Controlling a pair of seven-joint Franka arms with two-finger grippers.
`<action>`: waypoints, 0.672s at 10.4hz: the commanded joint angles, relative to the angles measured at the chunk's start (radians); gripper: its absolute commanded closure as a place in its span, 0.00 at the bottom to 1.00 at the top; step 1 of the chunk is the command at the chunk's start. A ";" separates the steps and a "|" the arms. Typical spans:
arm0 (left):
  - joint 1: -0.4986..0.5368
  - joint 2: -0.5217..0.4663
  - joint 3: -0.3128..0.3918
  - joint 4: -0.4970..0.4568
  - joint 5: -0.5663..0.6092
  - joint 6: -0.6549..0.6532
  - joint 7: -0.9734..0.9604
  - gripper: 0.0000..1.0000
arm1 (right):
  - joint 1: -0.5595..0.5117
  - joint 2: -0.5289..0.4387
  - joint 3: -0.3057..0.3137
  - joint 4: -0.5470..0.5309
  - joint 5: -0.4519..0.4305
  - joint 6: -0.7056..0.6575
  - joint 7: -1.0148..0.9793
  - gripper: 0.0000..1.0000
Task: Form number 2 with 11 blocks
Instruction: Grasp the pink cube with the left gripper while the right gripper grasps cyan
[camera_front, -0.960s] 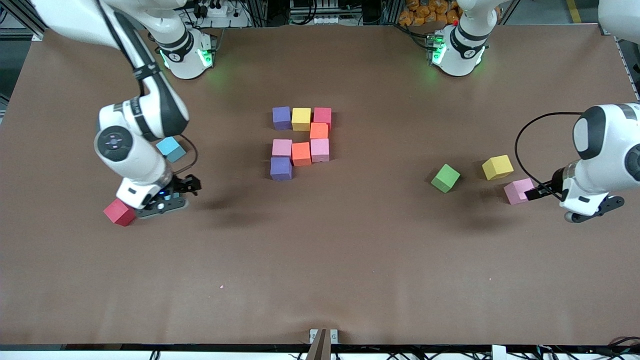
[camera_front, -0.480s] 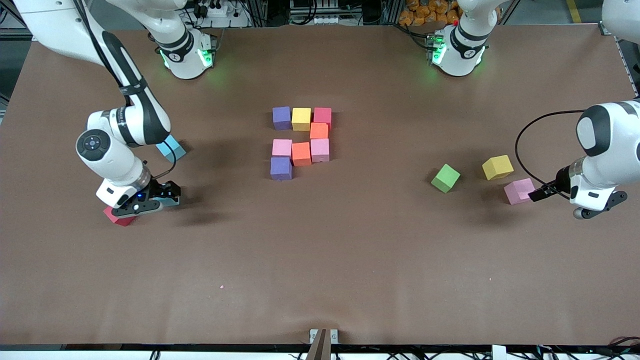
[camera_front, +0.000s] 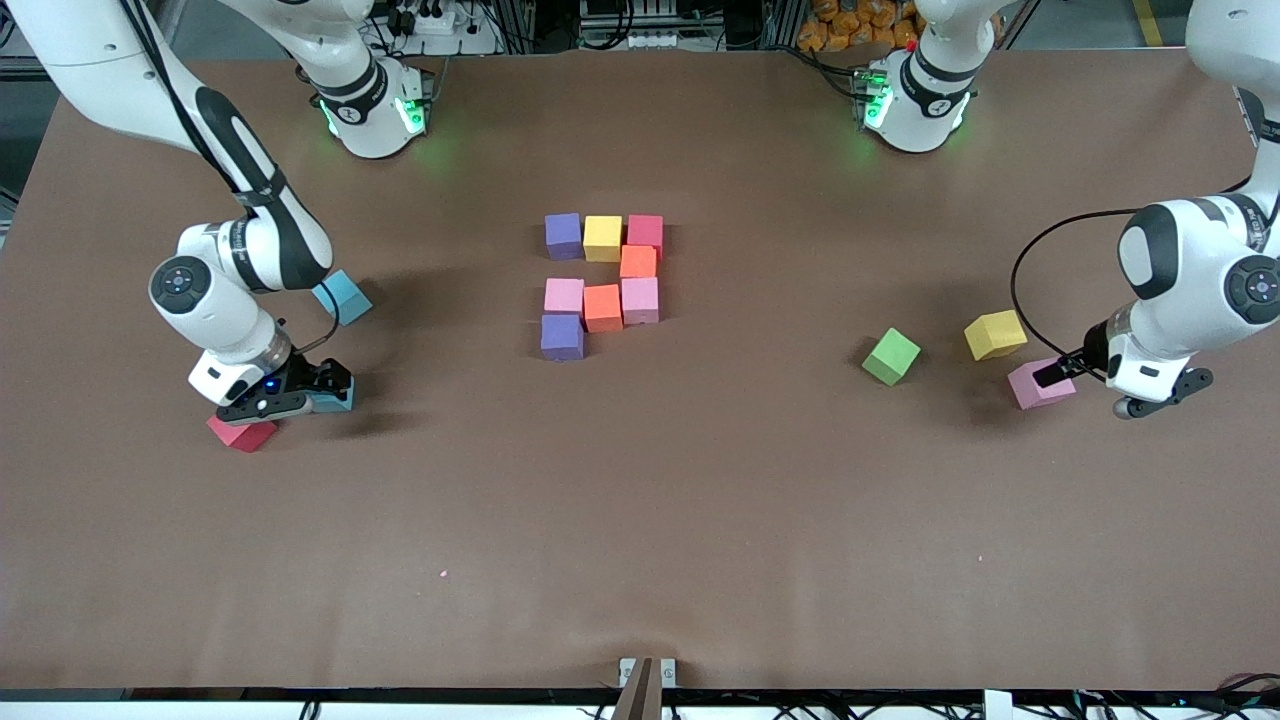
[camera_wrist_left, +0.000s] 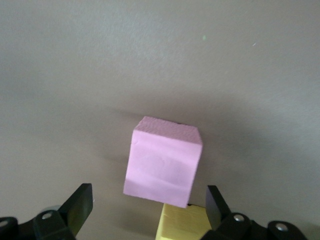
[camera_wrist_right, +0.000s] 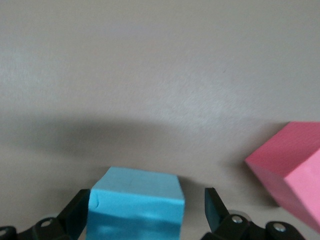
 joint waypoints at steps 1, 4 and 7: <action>0.026 -0.027 -0.002 -0.074 0.027 0.090 0.023 0.00 | -0.005 -0.019 0.011 -0.021 -0.009 -0.002 0.030 0.00; 0.031 -0.013 -0.004 -0.067 0.027 0.092 0.067 0.00 | -0.003 -0.015 0.011 -0.021 -0.007 -0.010 0.032 0.09; 0.033 -0.012 -0.006 -0.053 0.024 0.100 0.067 0.00 | 0.002 -0.015 0.013 -0.020 -0.006 -0.016 0.050 0.49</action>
